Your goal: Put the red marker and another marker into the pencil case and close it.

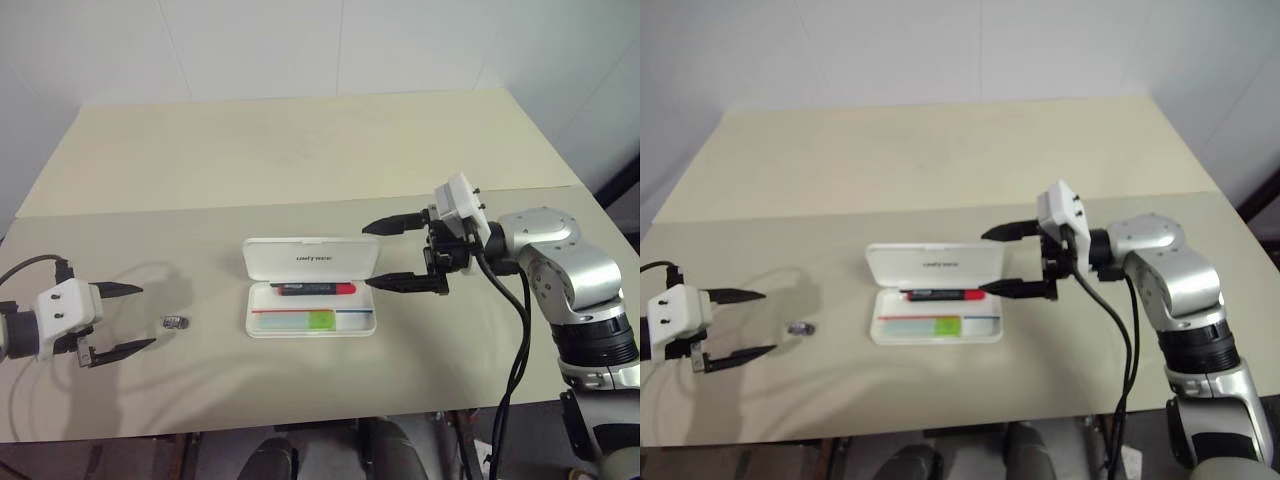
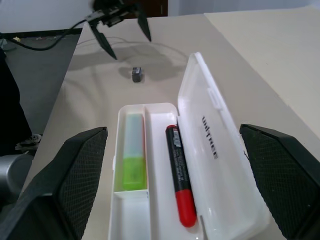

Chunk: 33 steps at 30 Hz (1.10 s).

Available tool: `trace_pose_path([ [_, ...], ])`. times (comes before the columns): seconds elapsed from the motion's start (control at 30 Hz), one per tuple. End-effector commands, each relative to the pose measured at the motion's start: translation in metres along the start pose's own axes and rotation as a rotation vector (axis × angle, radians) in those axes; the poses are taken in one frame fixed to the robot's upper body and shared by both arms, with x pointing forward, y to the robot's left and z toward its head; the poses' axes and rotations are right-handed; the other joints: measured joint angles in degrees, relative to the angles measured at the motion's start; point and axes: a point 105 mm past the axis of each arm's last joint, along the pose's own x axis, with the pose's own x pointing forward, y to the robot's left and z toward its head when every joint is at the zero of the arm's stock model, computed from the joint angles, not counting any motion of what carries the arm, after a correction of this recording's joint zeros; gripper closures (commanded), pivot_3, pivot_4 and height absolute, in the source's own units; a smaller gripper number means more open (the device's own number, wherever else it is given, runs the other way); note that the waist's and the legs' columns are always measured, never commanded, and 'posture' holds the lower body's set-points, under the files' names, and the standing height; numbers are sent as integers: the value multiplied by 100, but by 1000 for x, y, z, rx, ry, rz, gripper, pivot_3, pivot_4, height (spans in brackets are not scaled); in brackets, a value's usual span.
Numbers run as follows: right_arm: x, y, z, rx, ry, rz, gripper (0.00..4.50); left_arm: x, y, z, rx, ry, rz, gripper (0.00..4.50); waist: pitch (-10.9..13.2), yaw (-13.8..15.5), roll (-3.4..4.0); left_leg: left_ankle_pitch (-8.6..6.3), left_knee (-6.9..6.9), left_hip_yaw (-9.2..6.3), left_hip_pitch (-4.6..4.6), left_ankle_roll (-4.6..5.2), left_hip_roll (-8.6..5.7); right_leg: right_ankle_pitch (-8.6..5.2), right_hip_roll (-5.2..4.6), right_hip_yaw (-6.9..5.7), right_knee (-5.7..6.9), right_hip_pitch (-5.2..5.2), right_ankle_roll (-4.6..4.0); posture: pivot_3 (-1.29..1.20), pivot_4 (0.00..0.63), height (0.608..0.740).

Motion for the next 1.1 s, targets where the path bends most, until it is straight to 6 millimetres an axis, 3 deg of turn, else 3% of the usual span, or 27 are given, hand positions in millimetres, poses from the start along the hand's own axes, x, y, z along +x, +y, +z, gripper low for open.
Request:
trace_pose_path([
  [0.03, -3, 5, 10, -36, -27, -13, 27, -1, 7, 1, 40, 15, -24, 0, 0, -1, 0, -1, 0, 2, -1, 0, 0, 0, 0, -2, 0, 0, 0, 0, 150, 740],
  [0.43, -3, 9, 8, -18, -38, -58, 27, 11, 2, -13, 11, 39, -132, 0, 0, -8, 0, -8, 6, 31, 3, 3, 6, 0, -1, -7, 4, -7, 0, 0, 150, 740],
  [0.93, -1, 10, 11, -22, -63, -78, 27, 33, -4, -17, -29, 38, -178, 0, 0, -10, 0, -9, 8, 36, 4, 4, 6, 1, -1, -7, 6, -8, 0, 0, 150, 740],
  [1.1, 0, 9, 12, -25, -68, -82, 0, 30, -4, -18, -27, 54, -189, 1571, 0, -7, 0, -9, 9, 36, 5, 4, 6, 1, -1, -6, 6, -8, 0, 0, 150, 740],
])
